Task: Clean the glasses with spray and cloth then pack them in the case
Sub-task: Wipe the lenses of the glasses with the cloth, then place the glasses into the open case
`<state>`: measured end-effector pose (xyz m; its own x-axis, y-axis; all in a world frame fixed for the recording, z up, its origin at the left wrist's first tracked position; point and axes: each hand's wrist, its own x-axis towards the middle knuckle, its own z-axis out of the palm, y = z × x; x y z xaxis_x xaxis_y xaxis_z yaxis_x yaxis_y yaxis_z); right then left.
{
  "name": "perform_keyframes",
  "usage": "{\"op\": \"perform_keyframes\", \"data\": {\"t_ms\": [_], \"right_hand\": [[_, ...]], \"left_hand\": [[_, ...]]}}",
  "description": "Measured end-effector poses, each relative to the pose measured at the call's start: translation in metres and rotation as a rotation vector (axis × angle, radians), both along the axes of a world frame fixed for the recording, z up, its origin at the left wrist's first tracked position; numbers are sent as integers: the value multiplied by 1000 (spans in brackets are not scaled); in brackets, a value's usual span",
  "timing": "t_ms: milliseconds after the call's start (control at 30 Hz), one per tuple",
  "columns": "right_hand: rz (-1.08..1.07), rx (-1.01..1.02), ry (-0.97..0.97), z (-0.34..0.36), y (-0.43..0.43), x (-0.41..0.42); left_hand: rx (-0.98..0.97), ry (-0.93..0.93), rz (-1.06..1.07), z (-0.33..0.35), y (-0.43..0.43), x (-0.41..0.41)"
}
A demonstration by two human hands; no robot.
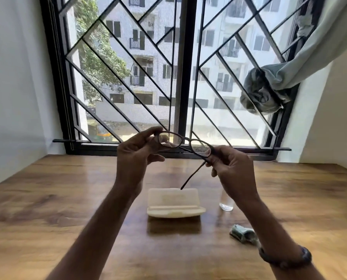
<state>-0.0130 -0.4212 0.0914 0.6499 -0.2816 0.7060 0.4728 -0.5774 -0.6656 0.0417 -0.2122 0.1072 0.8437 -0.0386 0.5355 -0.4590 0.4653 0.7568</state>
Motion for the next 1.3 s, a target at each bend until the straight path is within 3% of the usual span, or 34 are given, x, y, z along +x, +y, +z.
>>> {"op": "perform_keyframes", "data": {"t_ms": [167,300,533,633,967,1300], "right_hand": [[168,162,35,4,-4,-4],[255,278,35,5,-3,-8],[287,348,32,5,-5,-6],[270,330,70,4,-9,-5],[237,262,327,0,-20,-3],[81,-24,607,-18,-15,4]], "left_hand": [[1,21,-31,-1,-1,0],[111,-65,59,-4,-4,-1],[232,-146,127,-8,-6,1],[251,-118,114,-8,-5,3],[587,38,81,-24,21,20],[837,93,66,-64,43,16]]}}
